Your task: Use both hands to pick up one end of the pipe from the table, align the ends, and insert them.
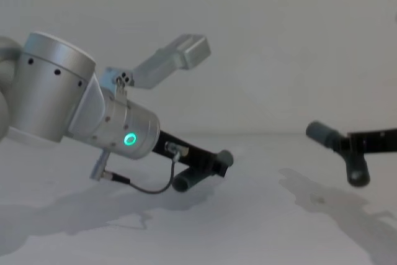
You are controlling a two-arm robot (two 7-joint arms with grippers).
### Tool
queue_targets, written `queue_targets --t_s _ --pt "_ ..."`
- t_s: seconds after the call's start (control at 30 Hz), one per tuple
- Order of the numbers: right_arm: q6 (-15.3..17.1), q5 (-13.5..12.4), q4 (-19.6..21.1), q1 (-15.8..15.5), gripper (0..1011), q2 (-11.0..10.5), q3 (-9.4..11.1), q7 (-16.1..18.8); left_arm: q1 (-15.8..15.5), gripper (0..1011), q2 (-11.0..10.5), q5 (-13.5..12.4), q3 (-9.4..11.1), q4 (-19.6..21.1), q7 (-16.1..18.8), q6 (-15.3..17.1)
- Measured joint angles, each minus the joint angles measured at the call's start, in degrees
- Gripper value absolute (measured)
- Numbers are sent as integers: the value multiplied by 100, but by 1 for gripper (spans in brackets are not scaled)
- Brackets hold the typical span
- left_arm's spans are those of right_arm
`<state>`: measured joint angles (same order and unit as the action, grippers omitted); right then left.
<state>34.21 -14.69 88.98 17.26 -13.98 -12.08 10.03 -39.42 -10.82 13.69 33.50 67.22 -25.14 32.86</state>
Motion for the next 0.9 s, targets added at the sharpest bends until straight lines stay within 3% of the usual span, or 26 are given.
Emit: queue_targets --t_s 0.2,0.37,0.9 --pt "-303 39 153 -35 273 -39 50 65 -136 343 -178 9 127 140 -419 -180" --pt "-631 58 307 -89 273 -206 77 261 -251 343 -353 5 241 246 -740 -273" --pt "-1366 -67 563 -218 273 -1093 87 1421 -631 343 -939 -102 630 478 -1703 -525"
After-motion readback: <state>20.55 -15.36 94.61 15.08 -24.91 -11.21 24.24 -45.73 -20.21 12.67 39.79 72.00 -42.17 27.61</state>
